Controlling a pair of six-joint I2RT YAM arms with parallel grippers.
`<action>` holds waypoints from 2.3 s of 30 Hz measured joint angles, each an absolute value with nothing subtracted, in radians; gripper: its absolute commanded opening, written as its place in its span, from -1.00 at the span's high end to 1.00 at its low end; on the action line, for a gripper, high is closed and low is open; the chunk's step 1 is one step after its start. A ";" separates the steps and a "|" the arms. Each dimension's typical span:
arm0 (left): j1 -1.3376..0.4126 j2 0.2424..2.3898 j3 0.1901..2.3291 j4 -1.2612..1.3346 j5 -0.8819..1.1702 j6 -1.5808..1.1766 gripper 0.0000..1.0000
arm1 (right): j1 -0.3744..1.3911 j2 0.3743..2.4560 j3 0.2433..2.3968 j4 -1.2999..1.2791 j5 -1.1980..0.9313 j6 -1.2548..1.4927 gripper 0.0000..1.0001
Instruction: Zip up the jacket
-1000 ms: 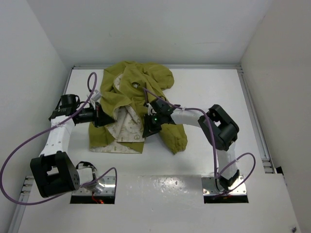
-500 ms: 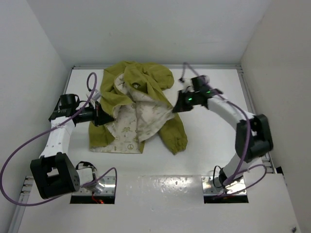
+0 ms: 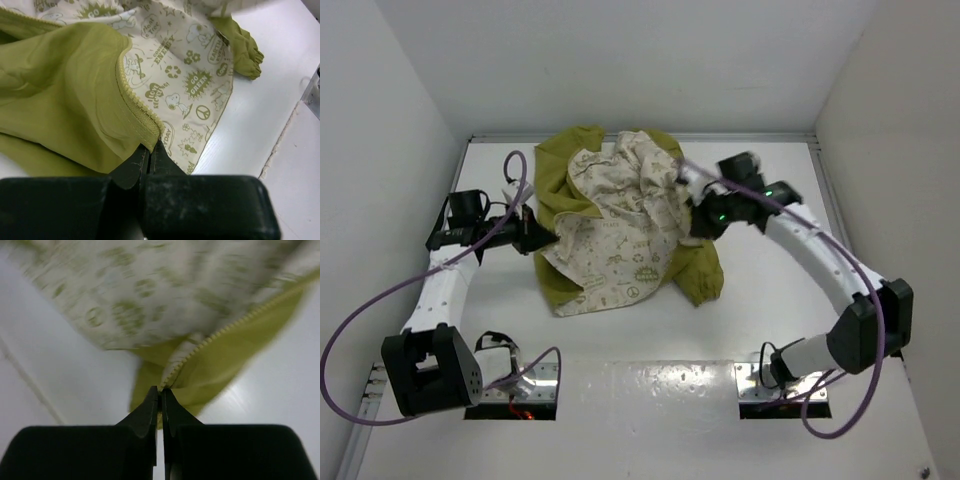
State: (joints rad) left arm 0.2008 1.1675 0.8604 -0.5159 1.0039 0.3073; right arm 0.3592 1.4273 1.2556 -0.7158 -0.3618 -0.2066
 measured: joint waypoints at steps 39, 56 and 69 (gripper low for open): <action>0.156 1.081 0.827 -0.459 0.905 0.228 1.00 | 0.670 1.470 0.862 -0.644 -0.256 0.073 -0.37; 0.156 1.062 0.788 -0.454 0.879 0.223 1.00 | 0.743 1.620 0.900 -0.506 -0.134 0.040 -0.32; 0.156 1.055 0.773 -0.452 0.855 0.224 1.00 | 0.755 1.721 0.912 -0.487 -0.122 0.036 -0.20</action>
State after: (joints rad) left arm 0.1558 1.0546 0.7727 -0.4519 0.8547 0.2245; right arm 0.7551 1.7206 0.9123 -0.4866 -0.1223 0.0360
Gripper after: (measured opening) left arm 0.024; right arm 0.621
